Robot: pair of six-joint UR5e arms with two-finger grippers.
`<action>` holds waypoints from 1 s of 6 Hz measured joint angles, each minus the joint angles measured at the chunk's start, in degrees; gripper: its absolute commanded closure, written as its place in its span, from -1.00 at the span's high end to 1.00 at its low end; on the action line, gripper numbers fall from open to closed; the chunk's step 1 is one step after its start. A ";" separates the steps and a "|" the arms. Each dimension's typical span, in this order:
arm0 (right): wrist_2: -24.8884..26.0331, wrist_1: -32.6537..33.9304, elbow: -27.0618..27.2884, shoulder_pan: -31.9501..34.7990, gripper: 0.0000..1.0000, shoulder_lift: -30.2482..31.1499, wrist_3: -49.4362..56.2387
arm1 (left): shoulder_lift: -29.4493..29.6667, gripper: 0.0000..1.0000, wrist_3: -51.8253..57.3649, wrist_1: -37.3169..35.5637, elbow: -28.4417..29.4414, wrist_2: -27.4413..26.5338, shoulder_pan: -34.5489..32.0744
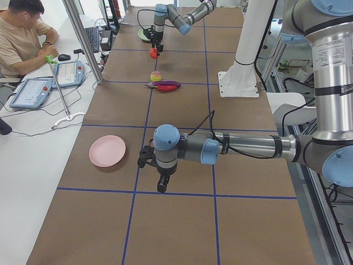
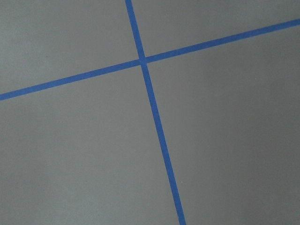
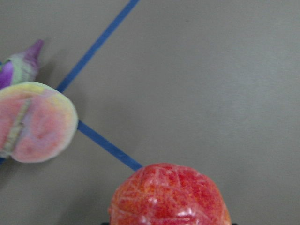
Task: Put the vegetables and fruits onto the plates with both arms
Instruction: 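Lift the pomegranate and carry it with the right gripper to the green plate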
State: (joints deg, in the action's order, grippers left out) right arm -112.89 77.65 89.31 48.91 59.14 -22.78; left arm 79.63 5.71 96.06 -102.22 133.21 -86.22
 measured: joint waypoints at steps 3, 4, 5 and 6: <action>-9.94 -1.22 -3.12 14.28 -1.00 8.45 13.33 | -0.03 1.00 0.00 0.02 0.00 -0.06 0.00; -12.11 -5.27 -8.00 16.87 -0.43 10.04 18.30 | -0.01 1.00 0.00 0.06 -0.02 -0.06 0.00; -11.29 -12.66 -14.73 17.71 0.98 10.76 20.01 | -0.01 1.00 0.00 0.08 -0.04 -0.06 0.00; -9.86 -18.21 -19.35 17.91 1.00 10.74 19.79 | 0.00 1.00 0.00 0.09 -0.02 -0.06 0.00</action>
State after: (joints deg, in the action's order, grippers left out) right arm -122.75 59.44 69.96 66.83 69.88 -3.00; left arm 79.63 5.71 96.15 -102.24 133.15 -86.22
